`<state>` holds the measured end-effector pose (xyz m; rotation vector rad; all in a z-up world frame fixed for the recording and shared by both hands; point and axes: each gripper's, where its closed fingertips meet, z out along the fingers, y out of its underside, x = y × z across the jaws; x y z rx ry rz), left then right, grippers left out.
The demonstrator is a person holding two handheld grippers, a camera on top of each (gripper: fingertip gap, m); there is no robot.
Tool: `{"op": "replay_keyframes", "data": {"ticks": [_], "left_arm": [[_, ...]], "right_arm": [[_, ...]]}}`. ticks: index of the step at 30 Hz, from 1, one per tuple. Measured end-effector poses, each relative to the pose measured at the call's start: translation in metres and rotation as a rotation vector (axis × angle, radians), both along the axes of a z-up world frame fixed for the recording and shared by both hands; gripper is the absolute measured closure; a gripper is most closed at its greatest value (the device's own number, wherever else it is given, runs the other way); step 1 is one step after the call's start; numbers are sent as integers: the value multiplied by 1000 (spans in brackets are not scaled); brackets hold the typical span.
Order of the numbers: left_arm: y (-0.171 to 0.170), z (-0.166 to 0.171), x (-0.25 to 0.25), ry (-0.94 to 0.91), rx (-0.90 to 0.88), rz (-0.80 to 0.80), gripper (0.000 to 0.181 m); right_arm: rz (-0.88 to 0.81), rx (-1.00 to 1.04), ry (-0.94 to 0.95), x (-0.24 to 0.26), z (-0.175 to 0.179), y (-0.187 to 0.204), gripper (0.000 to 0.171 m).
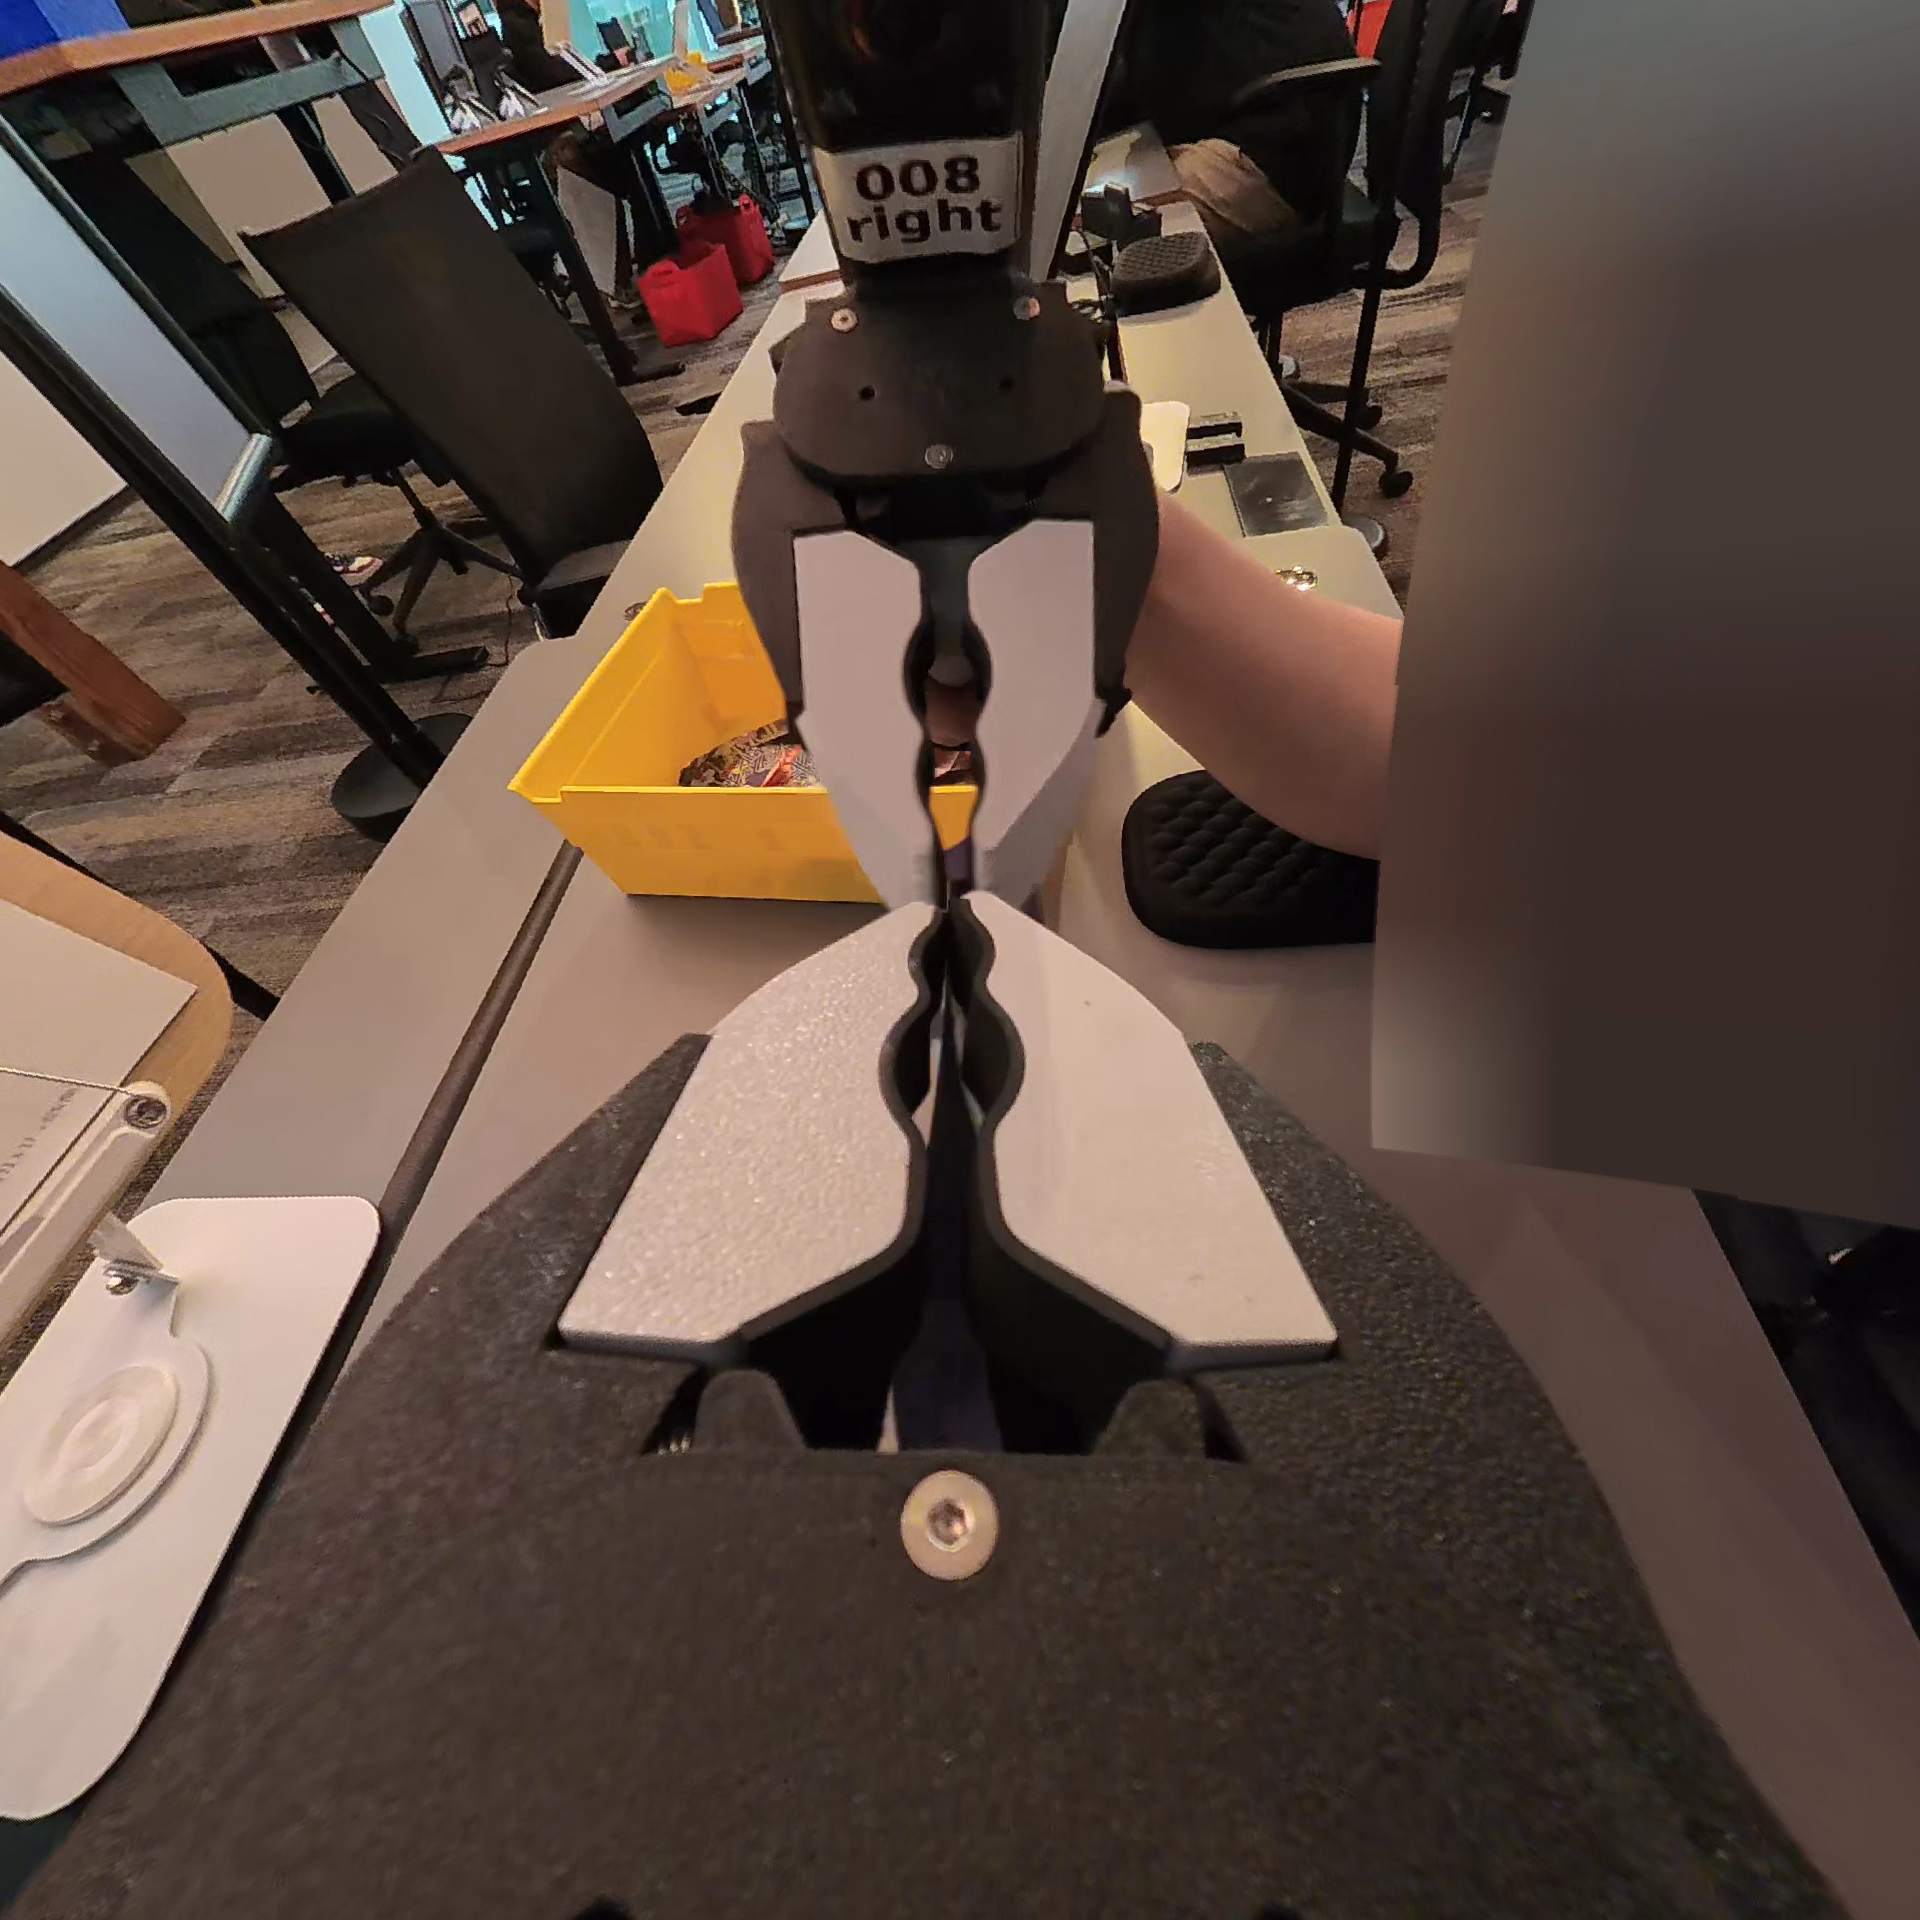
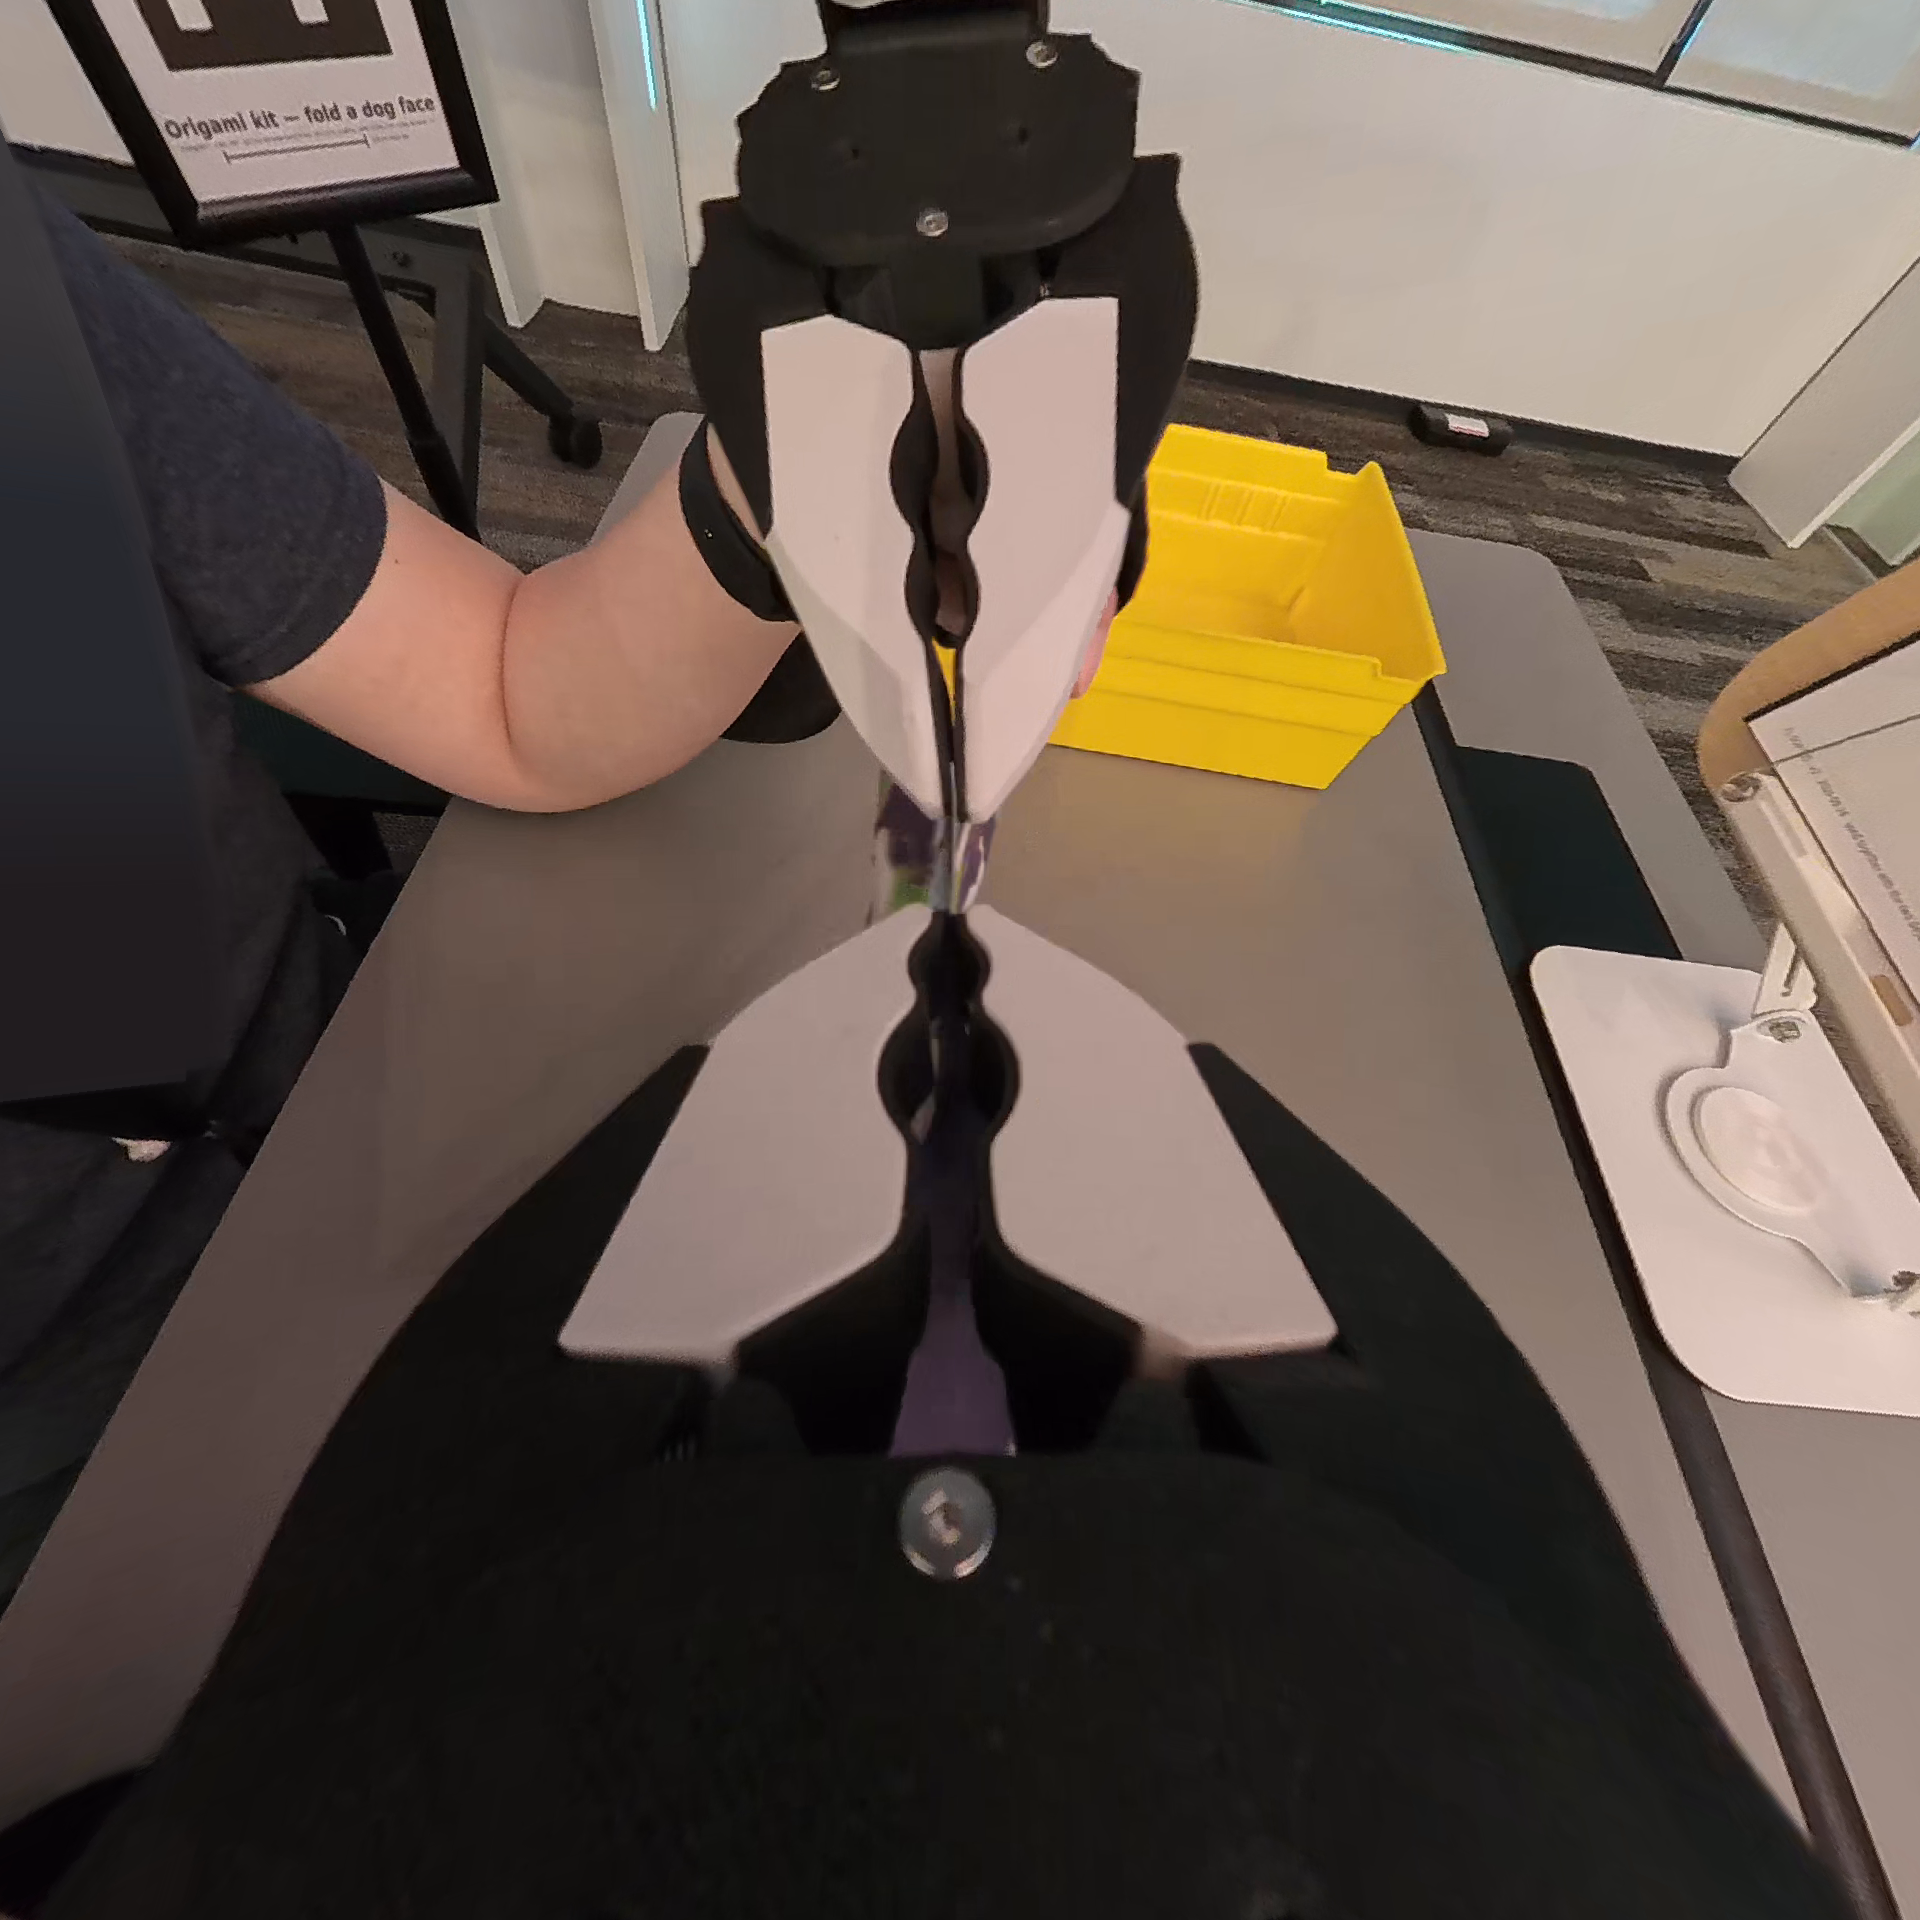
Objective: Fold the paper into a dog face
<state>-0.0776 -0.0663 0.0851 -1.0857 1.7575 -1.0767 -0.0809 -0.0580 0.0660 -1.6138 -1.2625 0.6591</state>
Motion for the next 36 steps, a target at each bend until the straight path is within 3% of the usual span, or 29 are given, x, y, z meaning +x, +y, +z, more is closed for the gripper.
{"op": "replay_keyframes", "data": {"ticks": [5, 7, 10, 21, 32, 34, 36], "left_arm": [[-3, 2, -2, -19, 11, -20, 181], [-2, -2, -2, 2, 24, -4, 163], [-1, -5, 0, 14, 47, 14, 157], [-5, -10, 1, 47, 70, -9, 181], [-4, -8, 4, 37, 63, 5, 181], [-3, -4, 5, 2, 115, 18, 181], [-5, 4, 4, -53, 204, 24, 181]], "right_arm": [[-16, 62, -36, -1, 3, -1, 170], [-14, 79, -60, -2, 3, -4, 170], [-25, 107, -108, -4, 1, -6, 170], [-73, 173, -172, -5, 1, -3, 170], [-65, 134, -120, -2, 3, -1, 170], [-73, 179, -106, -1, 9, 1, 170], [-65, 245, -88, -2, 16, -2, 159]]}}
